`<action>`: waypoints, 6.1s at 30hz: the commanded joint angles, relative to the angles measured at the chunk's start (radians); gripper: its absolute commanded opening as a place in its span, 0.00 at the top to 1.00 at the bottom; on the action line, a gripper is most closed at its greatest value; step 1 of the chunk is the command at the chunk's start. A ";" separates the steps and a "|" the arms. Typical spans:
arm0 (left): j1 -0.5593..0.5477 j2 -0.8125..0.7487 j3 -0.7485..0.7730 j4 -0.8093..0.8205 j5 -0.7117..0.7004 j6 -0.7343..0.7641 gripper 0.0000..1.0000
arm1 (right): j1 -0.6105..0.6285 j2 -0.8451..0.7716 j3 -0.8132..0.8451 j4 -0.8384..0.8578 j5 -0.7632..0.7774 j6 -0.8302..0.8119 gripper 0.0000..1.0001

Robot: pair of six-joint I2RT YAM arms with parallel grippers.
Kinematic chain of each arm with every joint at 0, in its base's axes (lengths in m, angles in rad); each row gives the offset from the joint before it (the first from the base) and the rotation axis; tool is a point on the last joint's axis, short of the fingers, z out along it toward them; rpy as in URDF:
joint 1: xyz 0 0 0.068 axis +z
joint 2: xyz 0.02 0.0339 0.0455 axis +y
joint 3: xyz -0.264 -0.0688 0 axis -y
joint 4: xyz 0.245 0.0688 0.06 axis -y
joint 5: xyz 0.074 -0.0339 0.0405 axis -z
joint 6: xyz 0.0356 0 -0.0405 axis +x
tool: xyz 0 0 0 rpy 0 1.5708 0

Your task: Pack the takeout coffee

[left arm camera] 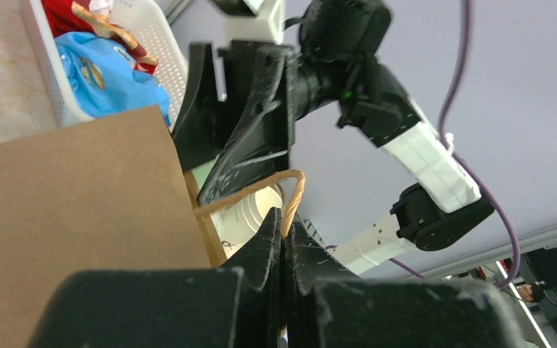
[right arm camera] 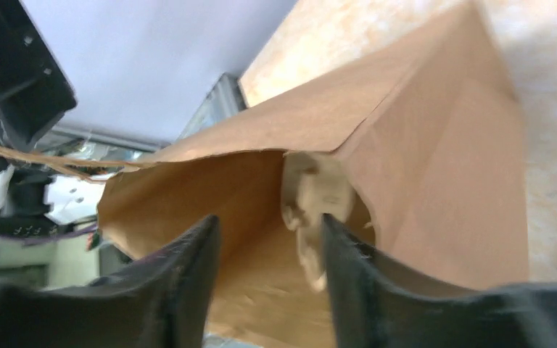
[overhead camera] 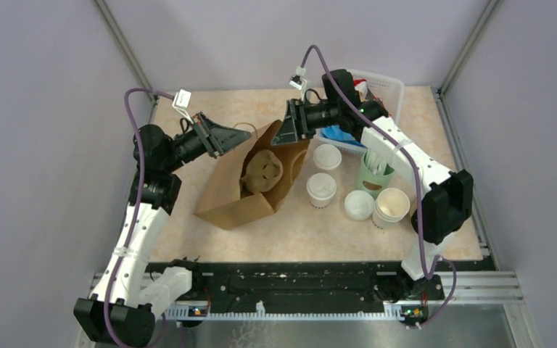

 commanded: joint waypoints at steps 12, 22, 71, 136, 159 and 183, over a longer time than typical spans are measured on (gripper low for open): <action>0.012 0.007 0.101 -0.177 -0.020 0.204 1.00 | 0.035 -0.230 0.199 -0.465 0.686 0.089 0.12; 0.012 -0.002 0.068 -0.188 -0.063 0.230 1.00 | 0.193 -0.247 -0.048 -0.320 0.742 0.361 0.09; -0.002 0.063 0.467 -1.142 -0.545 0.474 0.12 | 0.467 -0.037 0.320 -0.287 1.218 0.125 1.00; -0.006 -0.033 0.220 -0.691 -0.643 0.612 1.00 | 0.368 -0.147 0.495 -0.501 1.023 -0.160 0.28; -0.008 -0.034 0.324 -0.708 -0.709 0.580 1.00 | 0.433 0.015 0.585 -0.374 1.051 -0.109 0.11; -0.008 -0.060 0.229 -0.744 -0.650 0.619 1.00 | 0.277 0.064 0.636 -0.224 0.580 0.072 0.06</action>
